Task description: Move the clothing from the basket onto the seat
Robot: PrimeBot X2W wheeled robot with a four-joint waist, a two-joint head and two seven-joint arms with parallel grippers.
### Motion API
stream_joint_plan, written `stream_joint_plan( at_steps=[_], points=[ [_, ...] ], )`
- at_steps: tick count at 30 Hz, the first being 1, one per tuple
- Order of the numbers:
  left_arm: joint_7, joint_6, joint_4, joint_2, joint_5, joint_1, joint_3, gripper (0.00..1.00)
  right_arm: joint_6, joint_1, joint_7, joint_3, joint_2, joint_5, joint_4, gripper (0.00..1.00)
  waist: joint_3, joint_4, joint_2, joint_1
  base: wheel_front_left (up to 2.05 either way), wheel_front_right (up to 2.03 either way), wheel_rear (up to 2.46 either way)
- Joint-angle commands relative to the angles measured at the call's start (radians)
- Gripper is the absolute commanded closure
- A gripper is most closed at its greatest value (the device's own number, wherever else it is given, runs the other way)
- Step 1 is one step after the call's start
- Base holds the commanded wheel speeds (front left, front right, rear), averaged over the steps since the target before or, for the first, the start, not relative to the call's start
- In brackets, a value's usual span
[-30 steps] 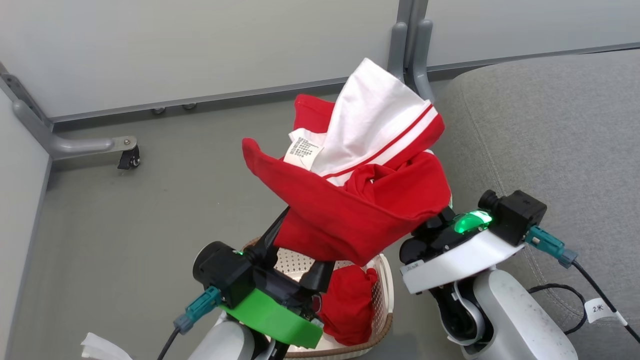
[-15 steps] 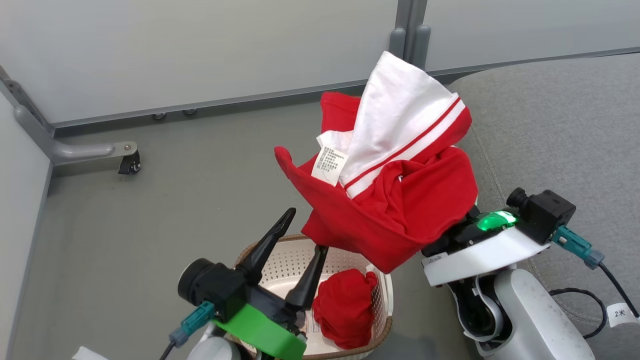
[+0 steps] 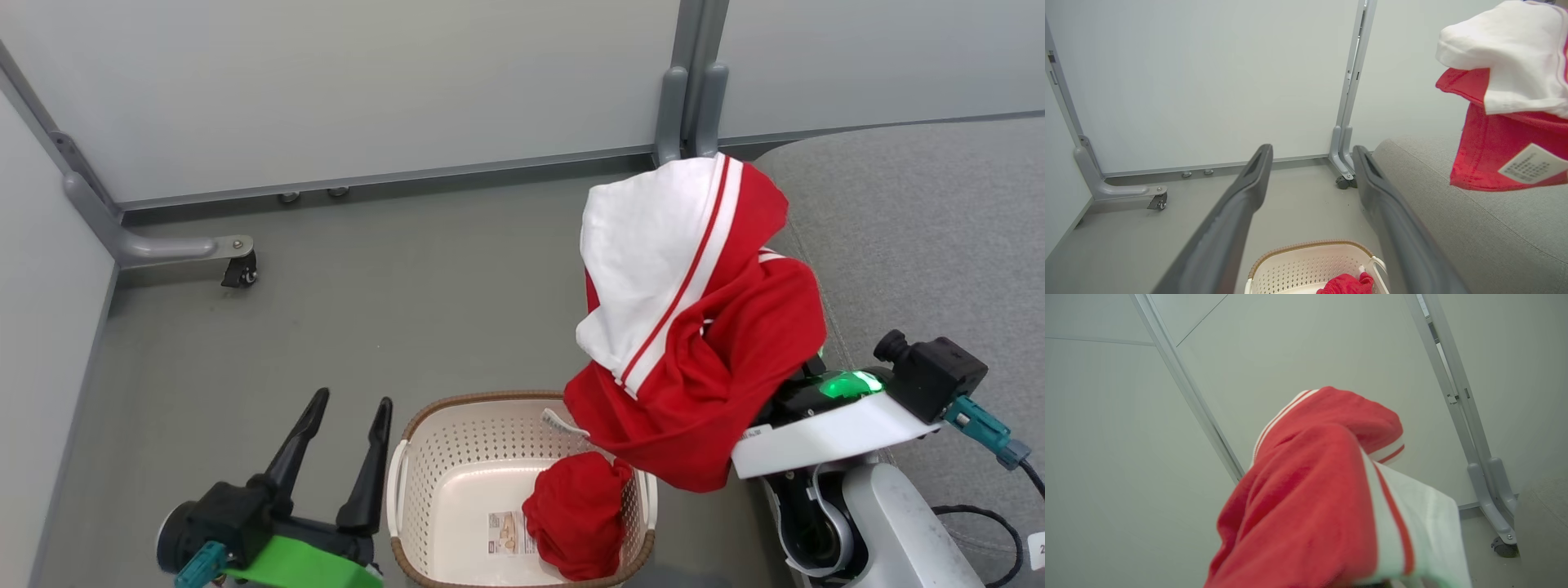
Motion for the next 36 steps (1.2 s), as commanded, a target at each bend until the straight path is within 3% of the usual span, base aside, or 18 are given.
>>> stream_joint_plan(
  at_steps=[1, 12, 24, 36],
  points=[
    [0.000, -0.002, 0.003, -0.008, 0.007, 0.031, 0.037, 0.00, 0.000, 0.015, -0.003, -0.013, -0.001, 0.001, -0.004, 1.00, -0.005, 0.013, 0.0000, 0.0000, 0.00, 0.00, 0.00],
    [0.000, -0.002, 0.026, -0.076, 0.053, 0.139, 0.227, 0.00, 0.000, 0.061, -0.003, -0.070, 0.002, 0.001, -0.006, 1.00, -0.016, 0.026, 0.0000, 0.0000, 0.00, 0.00, 0.00],
    [0.000, -0.002, 0.067, -0.113, 0.063, 0.168, 0.233, 0.00, 0.000, 0.086, -0.003, -0.087, 0.004, -0.001, 0.007, 1.00, -0.025, 0.019, 0.0000, 0.0000, 0.00, 0.00, 0.00],
    [0.000, -0.002, 0.075, -0.113, 0.071, 0.159, 0.221, 0.00, 0.000, 0.078, -0.003, -0.087, 0.009, 0.004, 0.006, 1.00, -0.021, 0.010, 0.0000, 0.0000, 0.00, 0.00, 0.00]
  ],
)
